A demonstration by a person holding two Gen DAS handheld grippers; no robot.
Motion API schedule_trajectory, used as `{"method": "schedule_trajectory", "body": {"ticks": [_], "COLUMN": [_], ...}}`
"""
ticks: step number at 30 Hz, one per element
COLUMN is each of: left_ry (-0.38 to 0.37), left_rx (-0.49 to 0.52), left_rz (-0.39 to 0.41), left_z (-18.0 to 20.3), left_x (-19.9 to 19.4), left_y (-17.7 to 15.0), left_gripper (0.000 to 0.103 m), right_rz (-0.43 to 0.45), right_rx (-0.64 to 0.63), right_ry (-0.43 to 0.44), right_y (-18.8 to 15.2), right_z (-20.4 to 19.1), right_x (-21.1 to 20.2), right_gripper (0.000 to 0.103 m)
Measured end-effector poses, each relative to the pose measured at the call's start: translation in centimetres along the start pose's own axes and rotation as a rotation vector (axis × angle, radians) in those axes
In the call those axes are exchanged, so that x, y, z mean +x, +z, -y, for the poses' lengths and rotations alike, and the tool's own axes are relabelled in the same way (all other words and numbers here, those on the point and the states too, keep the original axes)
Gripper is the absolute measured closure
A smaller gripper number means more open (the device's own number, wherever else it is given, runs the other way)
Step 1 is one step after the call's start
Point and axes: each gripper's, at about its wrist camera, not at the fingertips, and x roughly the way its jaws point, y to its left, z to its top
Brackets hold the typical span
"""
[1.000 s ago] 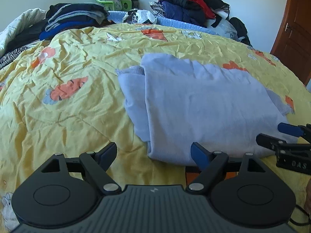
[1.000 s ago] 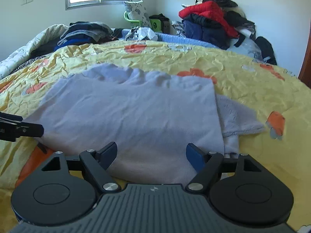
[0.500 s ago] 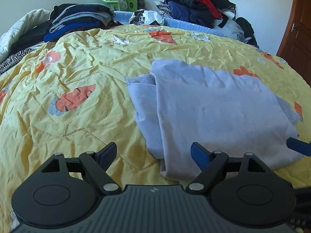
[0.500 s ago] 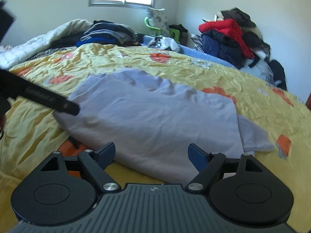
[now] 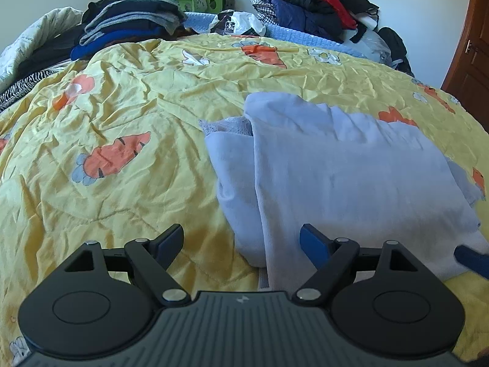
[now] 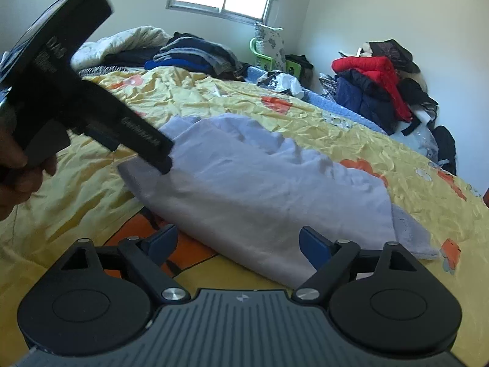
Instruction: Fold small clothes
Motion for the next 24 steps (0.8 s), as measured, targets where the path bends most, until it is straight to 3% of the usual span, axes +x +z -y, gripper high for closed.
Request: {"method": "schedule_trajectory", "body": {"ticks": [10, 17, 24], "left_ry": [-0.035, -0.040, -0.037], "left_rx": [-0.014, -0.040, -0.083], "left_rz": [-0.008, -0.006, -0.005], "left_z": [-0.8, -1.1, -1.6], "left_x": [2.3, 3.6, 4.8], "left_y": [1.7, 3.2, 4.1], "left_gripper": [0.019, 0.019, 0.011], "right_rz": [0.009, 0.004, 0.011], "right_rx": [-0.135, -0.147, -0.169], "right_ry": [-0.008, -0.012, -0.026], "right_y": [-0.5, -0.3, 0.1], "right_z": [-3.5, -4.5, -5.1], "right_x": [0.5, 1.5, 2.1], "right_gripper": [0.015, 0.015, 0.015]}}
